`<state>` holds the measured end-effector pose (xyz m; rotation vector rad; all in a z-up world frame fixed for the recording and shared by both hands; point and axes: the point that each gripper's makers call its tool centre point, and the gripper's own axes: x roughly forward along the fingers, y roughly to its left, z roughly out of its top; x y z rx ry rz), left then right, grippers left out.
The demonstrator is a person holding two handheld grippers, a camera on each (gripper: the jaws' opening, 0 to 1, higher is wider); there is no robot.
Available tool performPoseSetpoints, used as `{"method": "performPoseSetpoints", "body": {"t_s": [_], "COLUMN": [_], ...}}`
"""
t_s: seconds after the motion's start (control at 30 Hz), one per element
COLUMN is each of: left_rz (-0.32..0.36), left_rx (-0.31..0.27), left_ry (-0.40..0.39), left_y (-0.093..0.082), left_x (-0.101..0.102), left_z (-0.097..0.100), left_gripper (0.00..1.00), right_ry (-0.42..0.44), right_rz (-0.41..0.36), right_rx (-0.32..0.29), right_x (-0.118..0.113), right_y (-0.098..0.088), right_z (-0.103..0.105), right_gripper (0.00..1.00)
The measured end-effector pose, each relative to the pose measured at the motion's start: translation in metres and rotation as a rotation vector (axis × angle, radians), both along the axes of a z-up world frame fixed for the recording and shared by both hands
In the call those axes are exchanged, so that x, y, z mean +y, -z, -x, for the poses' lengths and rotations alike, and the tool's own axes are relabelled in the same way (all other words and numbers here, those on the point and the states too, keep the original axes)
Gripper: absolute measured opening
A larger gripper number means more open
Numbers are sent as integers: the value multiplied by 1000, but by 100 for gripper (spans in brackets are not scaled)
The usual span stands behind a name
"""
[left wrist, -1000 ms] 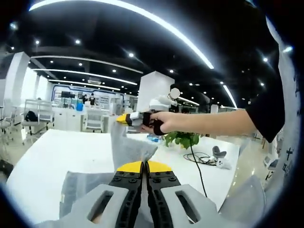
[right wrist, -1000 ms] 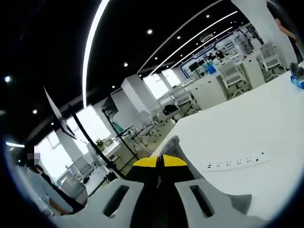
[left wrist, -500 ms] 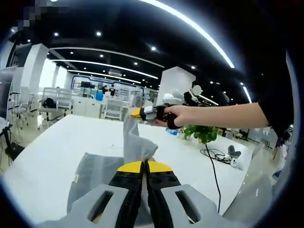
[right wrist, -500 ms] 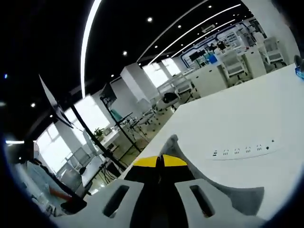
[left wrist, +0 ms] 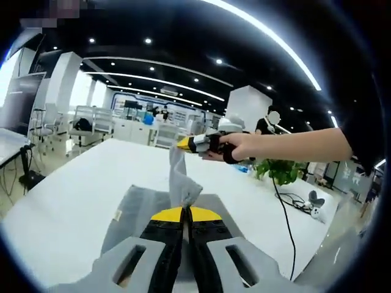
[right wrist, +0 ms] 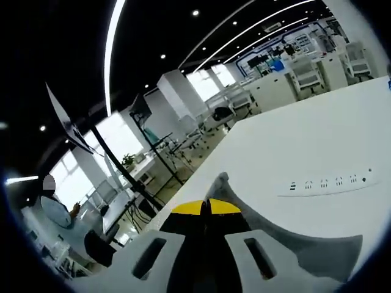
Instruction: Fold the towel on the table until its edges align and the towel forms a compact rectangular stack.
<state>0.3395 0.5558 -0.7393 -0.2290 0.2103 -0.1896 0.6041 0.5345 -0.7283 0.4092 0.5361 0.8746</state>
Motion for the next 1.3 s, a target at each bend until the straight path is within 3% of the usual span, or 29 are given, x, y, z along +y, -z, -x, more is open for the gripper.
{"method": "performPoseSetpoints", "body": {"t_s": [0.43,0.73,1.07,1.17,1.23,1.3], "left_rz": [22,51,87,112,139,156], "left_rx": [82,156,202,225,245,254], "left_ry": [-95,-157,-223,-260,-293,-304], "left_y": [50,87,112,125,131,138], "left_x": [36,60,77,84,87,89], "left_z": [2,1,4,5,6,6], "left_gripper": [2,2,2,2,2,2], "right_ry": [-51,-97,-148,-166,-201,-225], "right_rz": [94,216,291,341,420,452], "right_rx": [5,-25,-44,-66,-123,-158], "right_x": [44,72,105,110,113,119], "right_y": [47,85,118,128,136,141], "right_z": [0,-1,-1,-1,-1,0], "right_gripper": [0,0,0,0,0,0]}}
